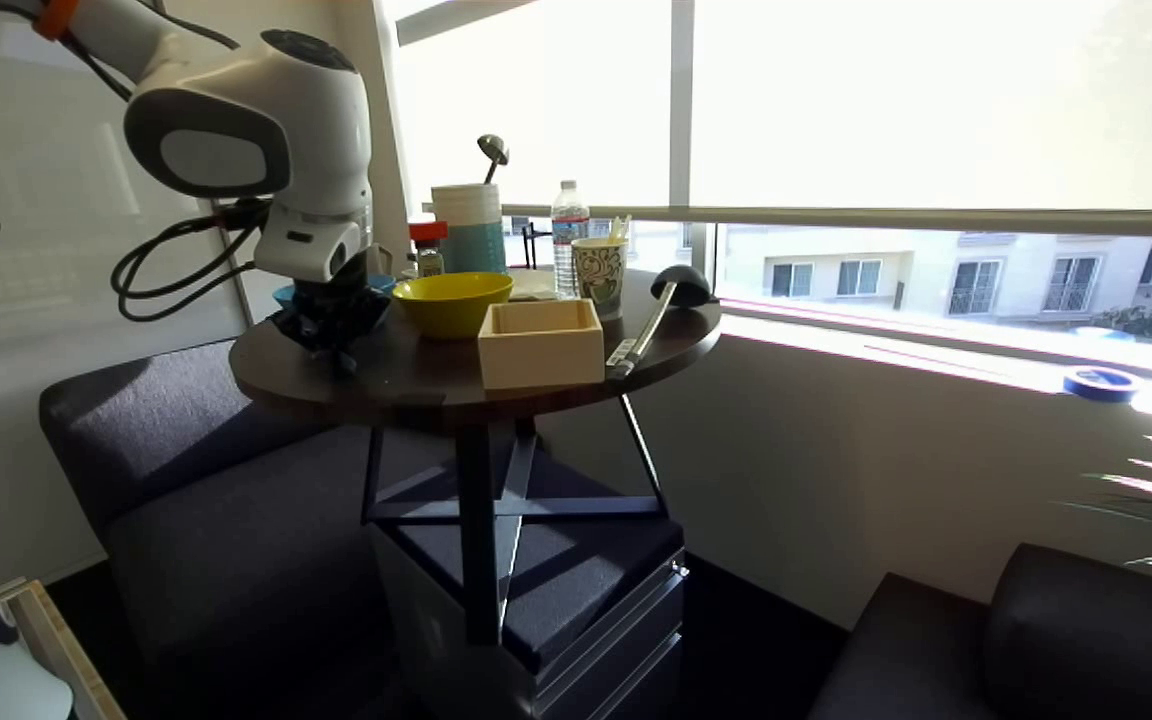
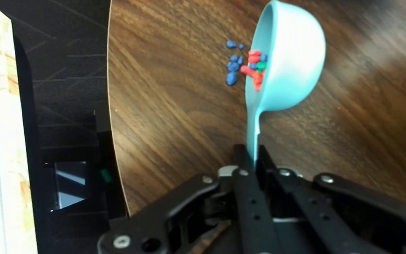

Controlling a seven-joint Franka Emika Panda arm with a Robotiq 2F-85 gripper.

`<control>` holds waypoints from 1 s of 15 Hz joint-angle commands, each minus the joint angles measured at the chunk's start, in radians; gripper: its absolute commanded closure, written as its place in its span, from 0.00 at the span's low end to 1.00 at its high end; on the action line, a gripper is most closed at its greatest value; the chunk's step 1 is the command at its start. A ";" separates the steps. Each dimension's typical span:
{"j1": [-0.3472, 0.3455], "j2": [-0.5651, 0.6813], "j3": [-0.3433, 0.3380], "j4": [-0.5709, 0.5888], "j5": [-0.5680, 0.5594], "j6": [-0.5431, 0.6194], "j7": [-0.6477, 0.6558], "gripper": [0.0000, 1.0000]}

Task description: Place some cereal from the yellow bowl in the blue measuring cup then put the cereal back in the yellow bowl using the spoon

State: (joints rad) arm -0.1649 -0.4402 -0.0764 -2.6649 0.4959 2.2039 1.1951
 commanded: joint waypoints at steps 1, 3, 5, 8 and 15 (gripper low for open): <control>0.000 -0.010 -0.019 0.008 0.023 -0.013 -0.027 0.98; 0.001 -0.017 -0.026 0.015 0.026 -0.027 -0.034 0.98; -0.003 -0.029 -0.029 0.026 0.017 -0.051 -0.034 0.98; -0.004 -0.050 -0.034 0.054 0.014 -0.107 -0.032 0.98; -0.024 -0.043 -0.025 0.180 -0.024 -0.266 0.001 0.98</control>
State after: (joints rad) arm -0.1714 -0.4851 -0.1089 -2.5456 0.4926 2.0041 1.1755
